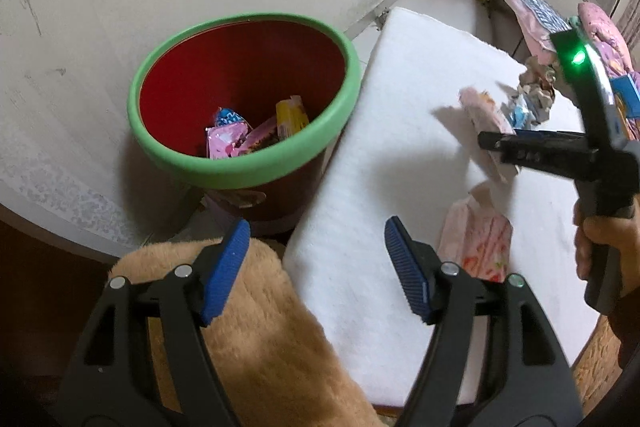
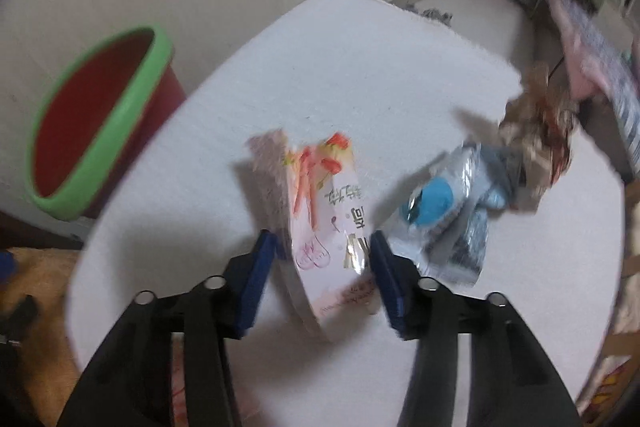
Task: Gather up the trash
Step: 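Grasp the white printed snack bag with the right gripper while the left gripper approaches the pink wrapper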
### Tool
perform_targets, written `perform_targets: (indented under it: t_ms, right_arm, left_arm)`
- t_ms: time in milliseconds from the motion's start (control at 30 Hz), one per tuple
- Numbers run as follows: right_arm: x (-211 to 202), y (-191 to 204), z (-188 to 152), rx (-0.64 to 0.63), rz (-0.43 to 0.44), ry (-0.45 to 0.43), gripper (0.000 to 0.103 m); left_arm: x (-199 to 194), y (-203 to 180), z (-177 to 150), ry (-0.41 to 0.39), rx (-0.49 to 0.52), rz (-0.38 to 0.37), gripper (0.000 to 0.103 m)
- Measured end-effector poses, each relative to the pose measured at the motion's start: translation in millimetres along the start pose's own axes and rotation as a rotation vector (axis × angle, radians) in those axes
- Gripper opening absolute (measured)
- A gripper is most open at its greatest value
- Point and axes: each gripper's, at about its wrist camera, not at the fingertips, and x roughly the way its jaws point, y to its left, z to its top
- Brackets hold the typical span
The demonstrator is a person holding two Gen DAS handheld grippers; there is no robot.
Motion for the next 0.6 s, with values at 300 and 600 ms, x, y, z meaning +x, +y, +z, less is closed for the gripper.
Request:
perform_targets:
  t_ms: [300, 600]
  right_arm:
    - [-63, -26, -50, 0.106, 0.044, -0.043, 0.042]
    - [-82, -61, -97, 0.236, 0.009, -0.075, 0.043]
  left_arm:
    - [-6, -13, -10, 0.005, 0.024, -0.006, 0.069]
    - [-6, -45, -19, 0.024, 0.113, -0.044, 0.069]
